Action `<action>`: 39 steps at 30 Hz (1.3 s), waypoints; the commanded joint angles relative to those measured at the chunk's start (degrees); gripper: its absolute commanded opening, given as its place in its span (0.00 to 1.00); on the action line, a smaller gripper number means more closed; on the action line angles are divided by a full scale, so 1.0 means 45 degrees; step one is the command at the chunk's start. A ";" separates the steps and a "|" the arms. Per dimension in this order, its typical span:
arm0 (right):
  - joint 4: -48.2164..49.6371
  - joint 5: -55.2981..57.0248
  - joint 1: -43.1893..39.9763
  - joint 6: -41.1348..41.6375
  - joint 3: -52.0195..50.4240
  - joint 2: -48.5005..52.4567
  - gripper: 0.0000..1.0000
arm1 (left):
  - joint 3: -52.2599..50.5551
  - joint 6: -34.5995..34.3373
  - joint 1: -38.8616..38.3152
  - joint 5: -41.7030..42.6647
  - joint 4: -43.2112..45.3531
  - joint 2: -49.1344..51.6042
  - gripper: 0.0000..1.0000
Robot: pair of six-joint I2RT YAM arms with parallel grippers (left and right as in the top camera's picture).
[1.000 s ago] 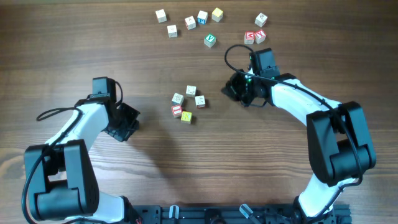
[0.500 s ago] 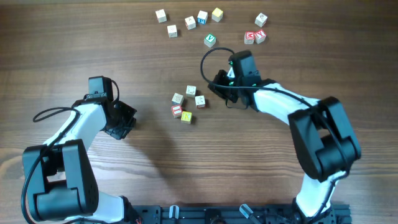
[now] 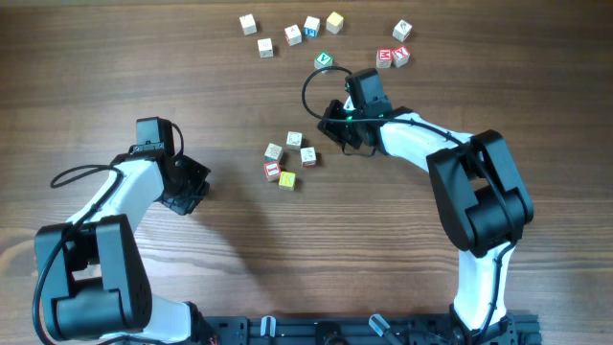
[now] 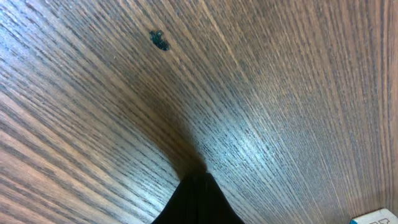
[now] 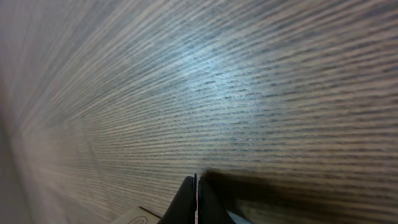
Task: Form a circle
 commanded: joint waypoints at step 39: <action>-0.2652 -0.3191 0.0529 -0.3813 0.0267 0.0189 0.05 | -0.0364 0.0155 0.0165 -0.0874 0.0053 0.0384 0.08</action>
